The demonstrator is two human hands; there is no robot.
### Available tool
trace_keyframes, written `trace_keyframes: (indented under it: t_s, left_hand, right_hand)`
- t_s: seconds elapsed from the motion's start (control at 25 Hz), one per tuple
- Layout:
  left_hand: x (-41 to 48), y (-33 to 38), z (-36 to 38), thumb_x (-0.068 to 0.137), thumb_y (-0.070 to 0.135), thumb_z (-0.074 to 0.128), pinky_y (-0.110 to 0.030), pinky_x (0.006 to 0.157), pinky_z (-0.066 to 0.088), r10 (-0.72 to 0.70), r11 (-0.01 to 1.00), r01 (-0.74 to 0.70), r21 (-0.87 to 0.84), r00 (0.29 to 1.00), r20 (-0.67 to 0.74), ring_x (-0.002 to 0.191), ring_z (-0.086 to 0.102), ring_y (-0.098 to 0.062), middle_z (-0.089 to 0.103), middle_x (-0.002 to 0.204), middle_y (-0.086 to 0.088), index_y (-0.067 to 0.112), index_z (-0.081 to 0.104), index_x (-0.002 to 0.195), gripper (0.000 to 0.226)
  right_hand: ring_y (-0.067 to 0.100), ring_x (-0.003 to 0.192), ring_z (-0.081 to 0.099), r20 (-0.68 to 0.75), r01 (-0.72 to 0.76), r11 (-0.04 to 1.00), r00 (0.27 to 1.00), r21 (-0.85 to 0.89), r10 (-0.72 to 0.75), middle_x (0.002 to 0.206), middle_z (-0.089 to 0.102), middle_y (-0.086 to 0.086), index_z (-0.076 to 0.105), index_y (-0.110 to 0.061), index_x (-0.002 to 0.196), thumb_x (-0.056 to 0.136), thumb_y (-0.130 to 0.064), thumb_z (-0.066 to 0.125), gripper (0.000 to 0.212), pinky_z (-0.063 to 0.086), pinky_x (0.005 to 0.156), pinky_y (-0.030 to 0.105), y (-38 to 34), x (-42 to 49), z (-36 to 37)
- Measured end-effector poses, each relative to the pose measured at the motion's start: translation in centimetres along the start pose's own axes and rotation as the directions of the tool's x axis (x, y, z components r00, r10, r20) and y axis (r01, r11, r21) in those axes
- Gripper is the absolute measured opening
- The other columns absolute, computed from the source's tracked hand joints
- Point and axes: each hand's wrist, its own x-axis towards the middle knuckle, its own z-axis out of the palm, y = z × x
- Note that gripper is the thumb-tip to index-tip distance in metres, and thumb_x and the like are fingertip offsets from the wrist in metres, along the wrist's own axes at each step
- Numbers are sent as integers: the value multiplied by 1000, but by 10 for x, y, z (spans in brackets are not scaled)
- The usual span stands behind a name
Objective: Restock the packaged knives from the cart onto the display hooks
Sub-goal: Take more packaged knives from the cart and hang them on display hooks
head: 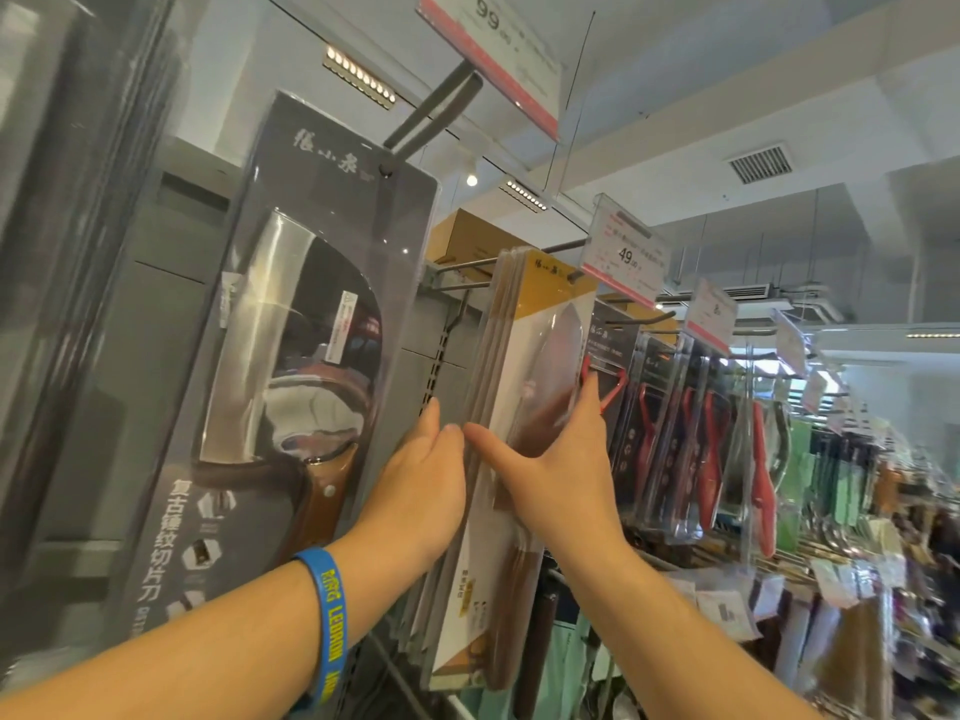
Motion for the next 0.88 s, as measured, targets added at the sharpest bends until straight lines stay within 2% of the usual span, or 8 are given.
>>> trace_keyframes:
  t_s: [0.16,0.24,0.32,0.44,0.52,0.6,0.68,0.88]
  left_hand:
    - [-15,5,-1,103,31,28,-26,109,19,-9,1000,9,-7,1000,15,147,22,-12,23,162,10,38,20,155,53]
    - [-24,10,-8,104,35,30,-23,108,17,25,999,-26,47,1000,19,148,21,-10,23,162,11,37,21,155,52]
    - [-37,14,-24,103,43,34,-22,112,17,73,988,-78,131,996,44,146,24,-5,28,159,14,37,27,154,52]
    - [-72,14,-60,94,50,51,-18,106,36,134,979,-142,145,989,65,123,49,9,56,139,20,39,51,140,48]
    - [-98,15,-84,87,47,56,-23,90,50,135,984,-137,111,991,23,100,65,4,72,111,16,34,66,121,38]
    - [-119,14,-112,94,31,60,-21,70,51,150,977,-133,166,984,-95,79,71,-8,76,91,7,25,72,105,18]
    - [-140,13,-143,98,18,56,-14,54,46,116,979,-74,189,969,-218,61,67,-11,76,80,-2,16,75,92,19]
    - [-212,30,-220,101,19,52,-11,43,37,31,946,126,298,882,-471,48,57,-15,74,71,-10,7,73,79,33]
  right_hand:
    - [-2,147,17,-28,-33,999,999,27,34,169,15,-15,-3,-32,164,69,-64,86,134,21,118,29,1,-8,2]
    - [9,154,17,-77,-28,999,997,-39,25,170,16,-8,2,-25,165,73,-66,82,128,22,125,36,-5,-16,1]
    - [20,150,30,-192,101,984,973,-144,-128,162,35,1,25,-17,161,84,-60,75,102,30,122,41,-13,-31,2]
    - [23,98,63,-256,478,835,801,-271,-541,100,69,-6,71,-20,108,97,-43,61,28,47,84,37,-32,-62,11]
    - [10,68,59,-182,534,841,821,-86,-540,73,64,-14,70,-26,83,98,-41,58,24,45,65,32,-48,-82,23]
    - [11,57,57,-47,430,883,902,190,-430,60,61,-11,67,-29,74,98,-42,59,29,45,57,33,-68,-102,42]
    - [13,54,55,103,312,878,923,363,-370,57,60,-5,63,-28,67,97,-43,59,34,45,58,34,-87,-123,64]
    - [7,49,57,475,-7,780,797,626,-374,62,67,-4,71,-23,75,94,-41,62,27,48,56,30,-127,-170,108]
